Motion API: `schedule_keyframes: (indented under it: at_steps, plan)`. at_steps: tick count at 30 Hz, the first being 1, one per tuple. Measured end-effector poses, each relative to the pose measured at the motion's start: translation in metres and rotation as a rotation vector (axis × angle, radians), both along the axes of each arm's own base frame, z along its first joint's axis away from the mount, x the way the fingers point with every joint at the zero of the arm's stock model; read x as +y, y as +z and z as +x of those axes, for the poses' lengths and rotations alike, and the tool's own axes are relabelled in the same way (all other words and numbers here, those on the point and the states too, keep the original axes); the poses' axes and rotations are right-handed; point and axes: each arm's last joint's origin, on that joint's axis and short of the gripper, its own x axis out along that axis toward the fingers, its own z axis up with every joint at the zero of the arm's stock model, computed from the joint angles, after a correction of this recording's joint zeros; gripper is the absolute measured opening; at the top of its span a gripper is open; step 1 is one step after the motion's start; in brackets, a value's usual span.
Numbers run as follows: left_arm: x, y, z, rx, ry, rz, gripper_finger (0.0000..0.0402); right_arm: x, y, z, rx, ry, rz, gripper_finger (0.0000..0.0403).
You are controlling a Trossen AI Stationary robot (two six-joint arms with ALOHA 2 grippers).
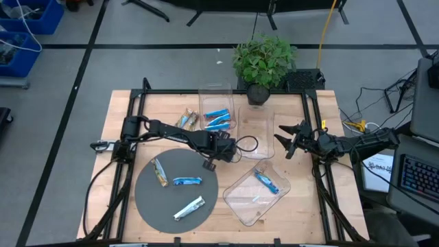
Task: Pick and place Granola Bars by type
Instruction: Put the blue granola bar into the bottom transparent bin
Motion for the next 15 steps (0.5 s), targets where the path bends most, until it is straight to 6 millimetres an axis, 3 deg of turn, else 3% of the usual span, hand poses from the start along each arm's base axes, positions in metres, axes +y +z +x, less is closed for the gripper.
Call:
schedule_keyframes:
  at_steps: [8,15]
  plan:
    - [-0.013,0.05,-0.015,-0.07,0.017,-0.021,0.0006,0.0,0.0,0.0,0.001,0.0,0.0,0.0224]
    - [-0.023,0.112,-0.05,-0.141,0.026,-0.037,0.0006,0.0,0.0,0.0,0.0,0.0,0.0,0.0224]
